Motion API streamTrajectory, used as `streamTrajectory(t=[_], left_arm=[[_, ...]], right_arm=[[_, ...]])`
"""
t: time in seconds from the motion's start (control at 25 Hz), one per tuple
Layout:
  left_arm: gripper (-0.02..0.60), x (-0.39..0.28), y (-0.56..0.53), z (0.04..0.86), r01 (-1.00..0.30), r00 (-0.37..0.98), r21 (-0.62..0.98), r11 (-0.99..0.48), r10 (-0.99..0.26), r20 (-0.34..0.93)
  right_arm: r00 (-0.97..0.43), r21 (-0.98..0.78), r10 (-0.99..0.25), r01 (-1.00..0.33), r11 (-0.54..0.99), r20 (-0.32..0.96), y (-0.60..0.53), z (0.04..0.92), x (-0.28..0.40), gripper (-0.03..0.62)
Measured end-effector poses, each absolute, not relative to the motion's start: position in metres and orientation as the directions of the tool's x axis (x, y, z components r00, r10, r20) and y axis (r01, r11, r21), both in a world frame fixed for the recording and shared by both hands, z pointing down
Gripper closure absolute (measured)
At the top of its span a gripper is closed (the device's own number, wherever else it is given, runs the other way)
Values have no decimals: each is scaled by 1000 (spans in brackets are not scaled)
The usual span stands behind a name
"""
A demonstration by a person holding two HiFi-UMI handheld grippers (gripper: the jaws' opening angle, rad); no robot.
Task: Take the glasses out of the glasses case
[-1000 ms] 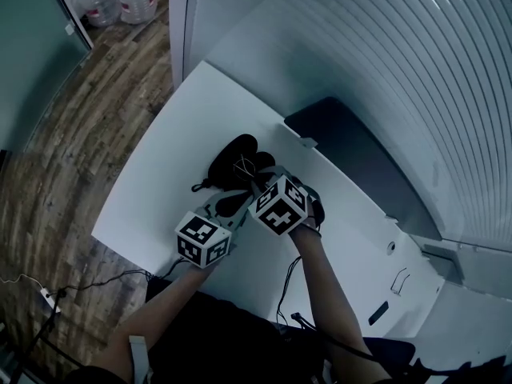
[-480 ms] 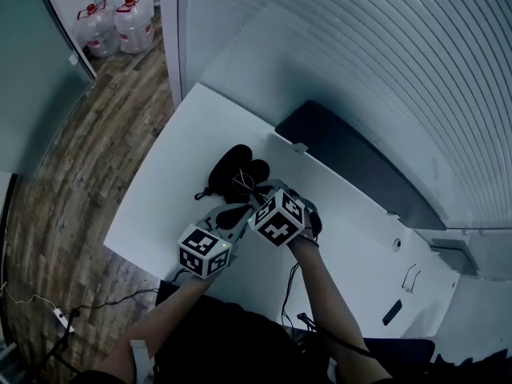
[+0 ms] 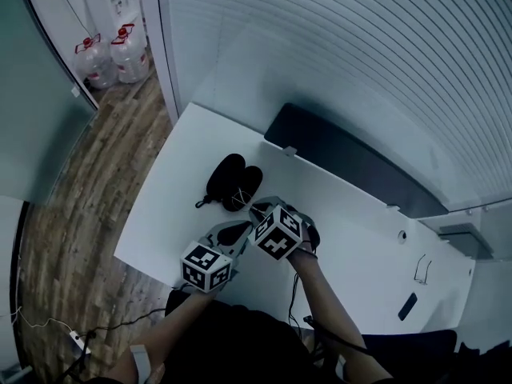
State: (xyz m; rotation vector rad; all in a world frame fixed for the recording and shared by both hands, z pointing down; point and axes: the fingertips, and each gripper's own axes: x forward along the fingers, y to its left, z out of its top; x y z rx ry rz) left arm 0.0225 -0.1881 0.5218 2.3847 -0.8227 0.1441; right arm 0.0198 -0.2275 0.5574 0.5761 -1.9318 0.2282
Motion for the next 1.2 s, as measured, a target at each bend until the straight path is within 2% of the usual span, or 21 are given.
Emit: streamTrajectory(t=[1.2], left_arm=[[575,41,-105,522,-501,852,388,-774,-361,380]], right_arm=[[-375,77,-378,-616,784,846,-146,556,39,554]])
